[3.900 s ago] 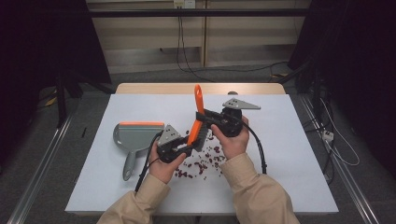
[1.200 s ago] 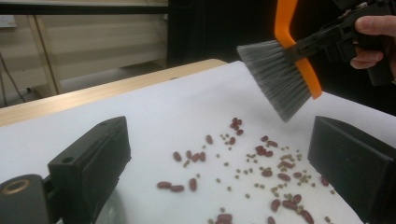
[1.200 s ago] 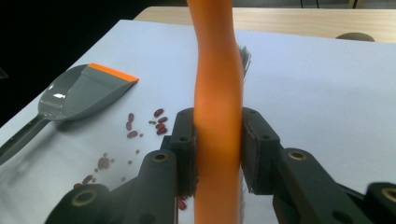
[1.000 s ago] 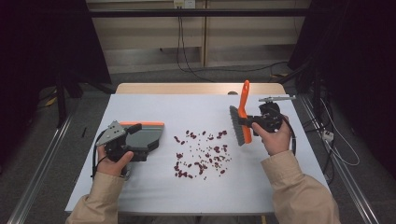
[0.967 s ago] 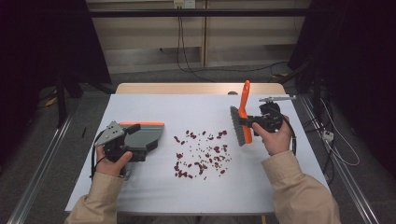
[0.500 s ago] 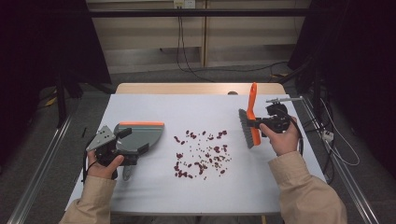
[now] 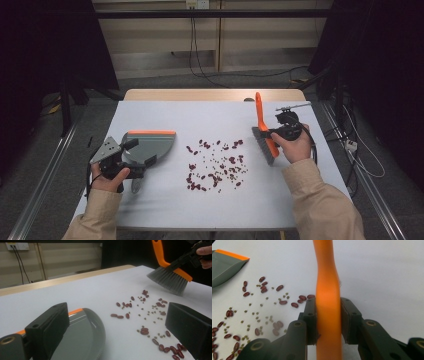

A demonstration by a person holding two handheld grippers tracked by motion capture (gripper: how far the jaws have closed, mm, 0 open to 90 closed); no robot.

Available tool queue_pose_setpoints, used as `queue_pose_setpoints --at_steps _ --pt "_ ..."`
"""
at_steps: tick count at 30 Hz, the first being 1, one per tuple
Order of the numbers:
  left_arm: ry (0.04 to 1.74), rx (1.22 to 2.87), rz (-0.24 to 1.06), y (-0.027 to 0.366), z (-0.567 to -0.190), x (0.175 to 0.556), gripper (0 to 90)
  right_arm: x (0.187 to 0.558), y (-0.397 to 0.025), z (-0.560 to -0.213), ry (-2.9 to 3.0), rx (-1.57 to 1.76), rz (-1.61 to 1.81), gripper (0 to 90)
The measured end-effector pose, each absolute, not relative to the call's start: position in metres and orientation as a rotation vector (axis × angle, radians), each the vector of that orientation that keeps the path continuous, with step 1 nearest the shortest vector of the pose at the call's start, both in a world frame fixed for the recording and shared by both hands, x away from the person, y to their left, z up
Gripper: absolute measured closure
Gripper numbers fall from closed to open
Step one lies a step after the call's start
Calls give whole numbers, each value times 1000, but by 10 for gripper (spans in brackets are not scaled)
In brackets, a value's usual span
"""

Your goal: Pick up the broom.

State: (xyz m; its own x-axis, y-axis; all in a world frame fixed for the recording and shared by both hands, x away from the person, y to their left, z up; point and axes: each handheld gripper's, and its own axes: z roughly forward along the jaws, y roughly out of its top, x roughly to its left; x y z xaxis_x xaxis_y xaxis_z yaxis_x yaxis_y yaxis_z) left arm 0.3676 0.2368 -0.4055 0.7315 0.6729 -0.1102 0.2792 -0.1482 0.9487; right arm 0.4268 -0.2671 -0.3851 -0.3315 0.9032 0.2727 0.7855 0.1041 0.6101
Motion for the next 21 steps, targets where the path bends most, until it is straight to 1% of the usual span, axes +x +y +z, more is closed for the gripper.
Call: queue_pose_setpoints --at_steps 9,21 --pt "768 1750 403 236 -412 365 52 436 -248 -398 2219 1624 973 699" --pt "766 1756 405 234 -412 365 52 435 -245 -406 2216 1562 942 687"
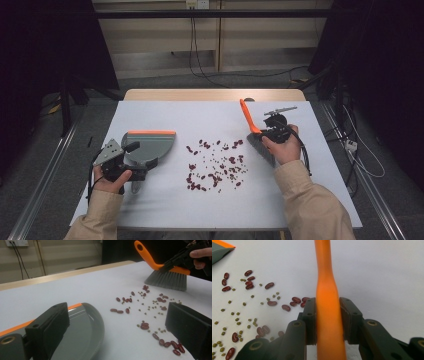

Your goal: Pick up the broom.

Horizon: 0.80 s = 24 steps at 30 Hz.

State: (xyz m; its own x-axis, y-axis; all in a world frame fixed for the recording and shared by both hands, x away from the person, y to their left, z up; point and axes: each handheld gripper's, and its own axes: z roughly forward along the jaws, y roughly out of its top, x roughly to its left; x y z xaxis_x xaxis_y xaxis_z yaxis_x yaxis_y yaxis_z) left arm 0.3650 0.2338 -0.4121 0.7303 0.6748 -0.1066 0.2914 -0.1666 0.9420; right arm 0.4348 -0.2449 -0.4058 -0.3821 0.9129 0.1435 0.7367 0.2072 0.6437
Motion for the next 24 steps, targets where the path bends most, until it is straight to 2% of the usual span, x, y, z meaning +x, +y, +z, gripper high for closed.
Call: queue_pose_setpoints --at_steps 10,20,24 --pt "767 1754 405 234 -412 364 52 430 -245 -405 2207 1521 955 616" --pt "770 1755 417 235 -412 360 52 413 -247 -399 2208 1444 989 404" --pt "774 1757 417 235 -412 360 52 406 -250 -398 2224 1420 979 384"
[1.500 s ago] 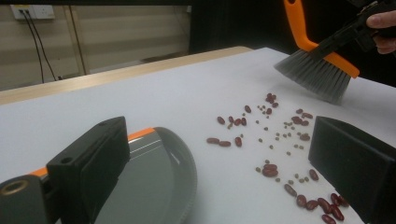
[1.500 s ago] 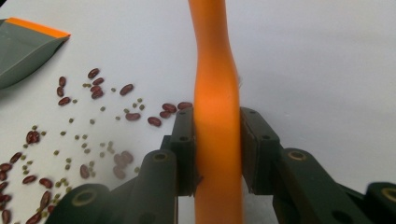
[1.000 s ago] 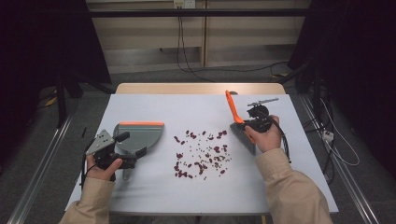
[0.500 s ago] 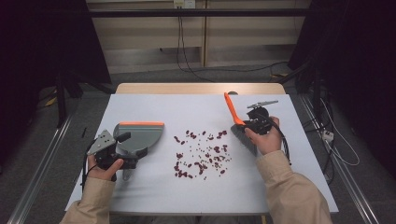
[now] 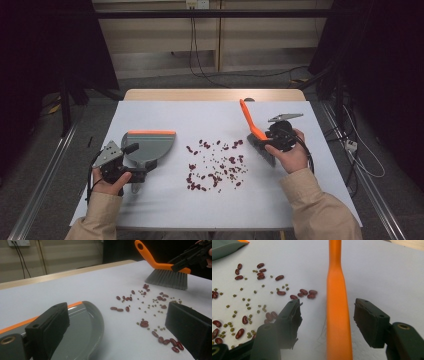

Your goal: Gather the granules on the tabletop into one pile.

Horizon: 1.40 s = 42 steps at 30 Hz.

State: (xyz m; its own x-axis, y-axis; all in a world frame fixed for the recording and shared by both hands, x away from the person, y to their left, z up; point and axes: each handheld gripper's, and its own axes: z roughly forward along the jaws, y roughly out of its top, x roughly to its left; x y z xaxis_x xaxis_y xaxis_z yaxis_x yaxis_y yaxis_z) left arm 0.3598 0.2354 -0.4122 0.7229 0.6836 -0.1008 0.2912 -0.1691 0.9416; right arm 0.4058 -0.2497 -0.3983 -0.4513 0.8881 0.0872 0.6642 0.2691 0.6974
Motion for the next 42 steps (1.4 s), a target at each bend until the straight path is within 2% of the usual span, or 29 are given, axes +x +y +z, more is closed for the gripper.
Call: queue_pose_setpoints --at_steps 5,9,14,18,21,42 --pt "776 1760 420 237 -412 359 52 402 -254 -400 2218 1435 951 400" --pt "783 1759 421 238 -413 359 52 402 -253 -403 2231 1408 960 539" --pt "781 1756 422 239 -413 360 52 405 -251 -408 2248 1402 934 607" --pt "784 1753 419 239 -414 362 52 408 -251 -412 2235 1448 924 611" --pt "784 1753 416 239 -414 363 52 410 -250 -416 2242 1459 902 701" --pt "787 1741 426 241 -412 362 52 414 -251 -408 2191 1451 959 712"
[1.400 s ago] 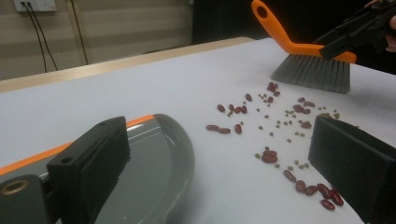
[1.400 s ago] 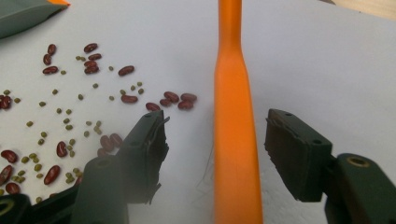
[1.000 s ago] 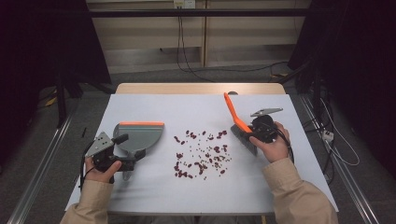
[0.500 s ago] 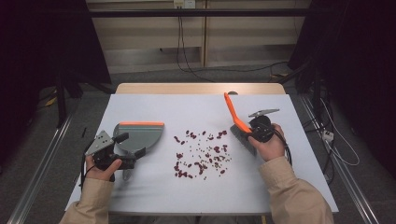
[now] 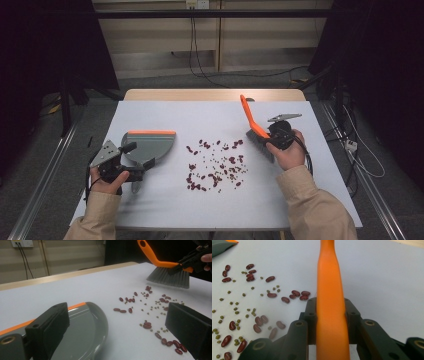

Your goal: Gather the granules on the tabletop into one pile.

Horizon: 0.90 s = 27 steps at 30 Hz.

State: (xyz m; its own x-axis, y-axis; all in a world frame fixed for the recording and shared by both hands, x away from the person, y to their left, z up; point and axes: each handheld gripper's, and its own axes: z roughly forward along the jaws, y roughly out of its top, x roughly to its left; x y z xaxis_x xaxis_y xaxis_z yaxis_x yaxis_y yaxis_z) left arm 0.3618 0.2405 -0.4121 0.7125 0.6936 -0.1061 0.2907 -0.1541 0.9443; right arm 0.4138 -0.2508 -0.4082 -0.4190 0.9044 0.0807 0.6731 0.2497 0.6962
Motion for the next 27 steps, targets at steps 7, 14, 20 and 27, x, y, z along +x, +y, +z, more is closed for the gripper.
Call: queue_pose_setpoints --at_steps 7,14,20,27 --pt "779 1745 429 241 -412 361 52 413 -248 -407 2185 1448 987 712" --pt "783 1741 428 244 -412 359 52 418 -239 -401 2187 1431 1021 712" --pt "788 1734 421 244 -413 361 53 421 -230 -399 2191 1408 1032 712" --pt "795 1713 423 244 -411 363 53 432 -236 -403 2164 1410 1004 712"
